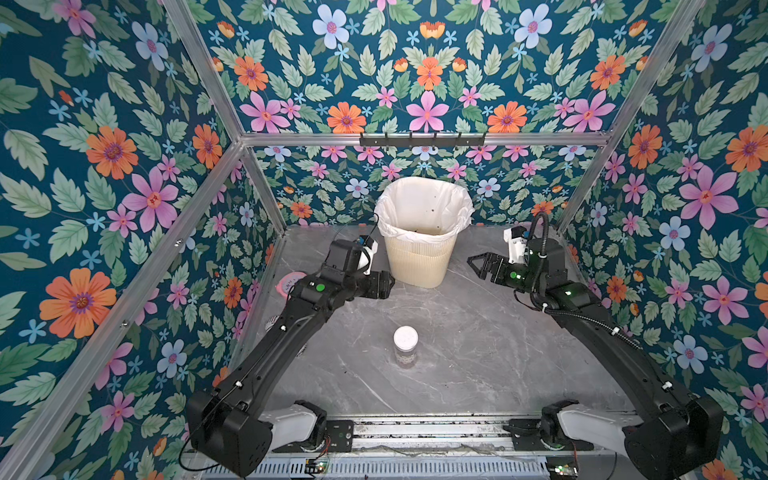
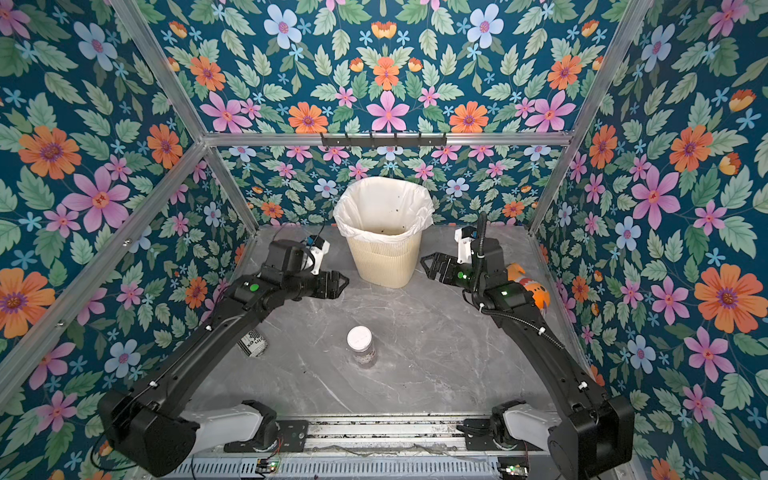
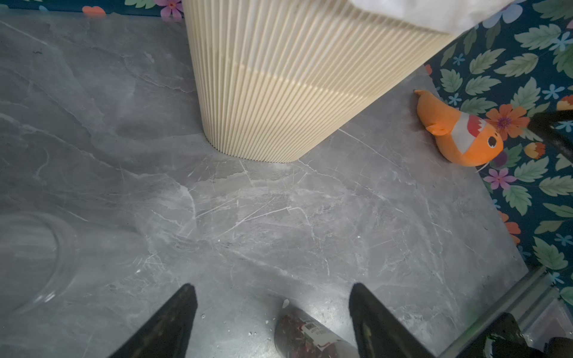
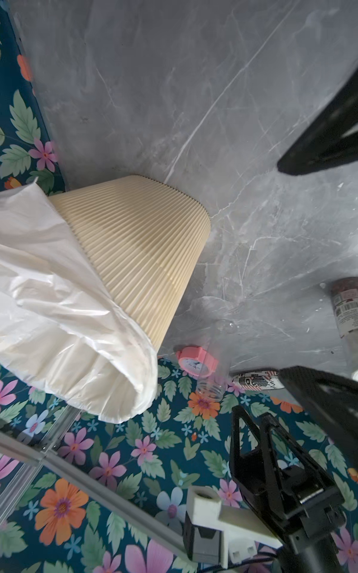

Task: Empty the moldy dried flower tea in the jars
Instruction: Pick up the jar from the center of the board.

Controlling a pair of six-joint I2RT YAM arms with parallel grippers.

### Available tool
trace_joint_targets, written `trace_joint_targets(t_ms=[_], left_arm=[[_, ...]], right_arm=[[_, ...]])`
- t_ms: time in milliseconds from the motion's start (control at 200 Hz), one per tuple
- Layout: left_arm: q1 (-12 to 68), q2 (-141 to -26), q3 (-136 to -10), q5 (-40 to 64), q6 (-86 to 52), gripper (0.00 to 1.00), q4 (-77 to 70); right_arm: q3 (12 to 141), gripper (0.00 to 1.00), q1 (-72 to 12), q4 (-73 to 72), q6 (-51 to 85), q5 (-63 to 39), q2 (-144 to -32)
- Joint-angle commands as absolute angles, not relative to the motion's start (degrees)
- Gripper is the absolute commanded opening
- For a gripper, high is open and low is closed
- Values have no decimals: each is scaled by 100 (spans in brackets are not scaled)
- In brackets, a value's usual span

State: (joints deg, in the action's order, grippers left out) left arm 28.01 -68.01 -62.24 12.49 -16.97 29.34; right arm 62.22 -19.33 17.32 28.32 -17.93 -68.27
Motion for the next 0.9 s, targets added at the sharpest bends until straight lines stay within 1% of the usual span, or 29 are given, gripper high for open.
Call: trace_joint_targets(t_ms=[0,75,240,365,600,685,895], left_arm=[[2906,-6331,-5416,1266,-2128,80,1679],[2986,-5966,-4804,1268,-2387,80,1186],[3323,-5244,-3972,1204,-2697,80,616],[3416,-4870,-3703,884,-2689,80,904],[3417,-4562,-3314,19,-2981,79,1424],[3415,-4459,-3203,-170,-3074,79,1460],[3412,-4193,-2969,-176,-3179,79,1522]], right_arm=[[6298,96,-2260,2433,2413,-1776,-6796],[6392,94,-2571,2762,2388,-1771,-6867],[6401,91,-3383,3013,2482,-1519,-6945],[6526,91,-3952,3047,2570,-1549,-7114],[7271,95,-5061,3583,2366,-919,-7880],[7476,95,-5284,3729,2352,-730,-8211],[8115,96,-5660,4117,2255,-328,-9040]])
